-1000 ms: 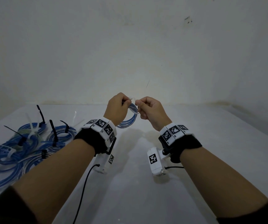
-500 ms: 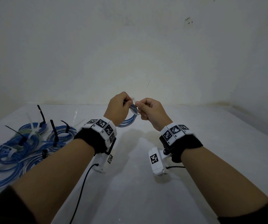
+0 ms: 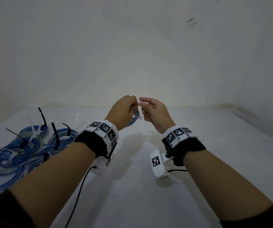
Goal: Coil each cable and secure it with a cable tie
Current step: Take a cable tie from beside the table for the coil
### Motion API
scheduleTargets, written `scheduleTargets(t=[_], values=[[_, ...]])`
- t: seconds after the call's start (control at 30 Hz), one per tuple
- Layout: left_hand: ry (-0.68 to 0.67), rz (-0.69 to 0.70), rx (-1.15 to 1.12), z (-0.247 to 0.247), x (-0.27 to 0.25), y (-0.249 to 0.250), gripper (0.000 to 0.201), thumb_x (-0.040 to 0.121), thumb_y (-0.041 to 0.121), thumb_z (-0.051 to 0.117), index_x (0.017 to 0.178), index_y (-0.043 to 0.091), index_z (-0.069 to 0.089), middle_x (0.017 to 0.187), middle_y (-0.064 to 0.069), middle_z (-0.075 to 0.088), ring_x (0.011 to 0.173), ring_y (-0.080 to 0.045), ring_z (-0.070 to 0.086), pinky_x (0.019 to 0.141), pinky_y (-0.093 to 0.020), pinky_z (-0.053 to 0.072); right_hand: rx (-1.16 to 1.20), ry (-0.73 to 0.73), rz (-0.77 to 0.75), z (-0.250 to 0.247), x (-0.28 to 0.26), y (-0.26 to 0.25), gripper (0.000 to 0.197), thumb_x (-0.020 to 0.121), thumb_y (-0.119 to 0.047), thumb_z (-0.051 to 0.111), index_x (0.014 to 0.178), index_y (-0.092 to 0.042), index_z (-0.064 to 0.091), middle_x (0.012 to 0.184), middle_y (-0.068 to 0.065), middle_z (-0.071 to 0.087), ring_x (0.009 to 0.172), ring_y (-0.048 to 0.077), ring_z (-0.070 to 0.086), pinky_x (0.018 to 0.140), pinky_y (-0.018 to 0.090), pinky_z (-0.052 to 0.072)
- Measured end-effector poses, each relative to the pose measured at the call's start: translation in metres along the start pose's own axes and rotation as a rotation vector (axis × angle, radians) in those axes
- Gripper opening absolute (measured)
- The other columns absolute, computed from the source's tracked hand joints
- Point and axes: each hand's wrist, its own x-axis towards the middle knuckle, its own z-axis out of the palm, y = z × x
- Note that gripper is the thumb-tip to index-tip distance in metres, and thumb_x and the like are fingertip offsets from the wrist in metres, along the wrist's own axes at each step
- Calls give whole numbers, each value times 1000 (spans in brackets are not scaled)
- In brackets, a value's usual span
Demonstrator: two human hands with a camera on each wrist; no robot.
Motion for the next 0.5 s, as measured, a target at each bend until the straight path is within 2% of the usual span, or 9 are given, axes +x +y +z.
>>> scheduleTargets(t=[0.1, 0.23, 0.37, 0.5], values=[[-10, 11, -15, 1, -3, 0, 9, 89, 1, 48, 83, 1, 55, 82, 0, 51, 75, -15, 47, 65, -22, 34, -20, -15, 5, 0, -1, 0, 22, 93, -7, 54, 111, 4, 61, 61, 6, 44, 39, 6, 30, 41, 17, 27], [-17, 9, -37, 2, -6, -1, 10, 89, 0, 50, 82, -1, 57, 81, 1, 53, 77, -16, 50, 66, -14, 36, -47, -58, 49, -2, -1, -1, 17, 94, -8, 53, 100, -1, 66, 61, 6, 43, 40, 7, 28, 42, 17, 26], [-25, -10, -65, 3, -6, -1, 10, 88, 0, 52, 81, 0, 59, 81, -5, 57, 79, -20, 54, 71, -27, 42, -16, -39, 131, -1, 0, -3, 9, 91, -7, 57, 87, -4, 64, 59, 4, 46, 38, 7, 30, 38, 17, 29], [-33, -18, -99, 4, -8, 0, 11, 87, -4, 49, 82, -1, 58, 79, -4, 56, 77, -21, 56, 72, -28, 45, -24, -8, 183, 2, 3, -4, 17, 92, -6, 54, 75, -7, 57, 59, 1, 41, 40, 8, 30, 40, 18, 27]])
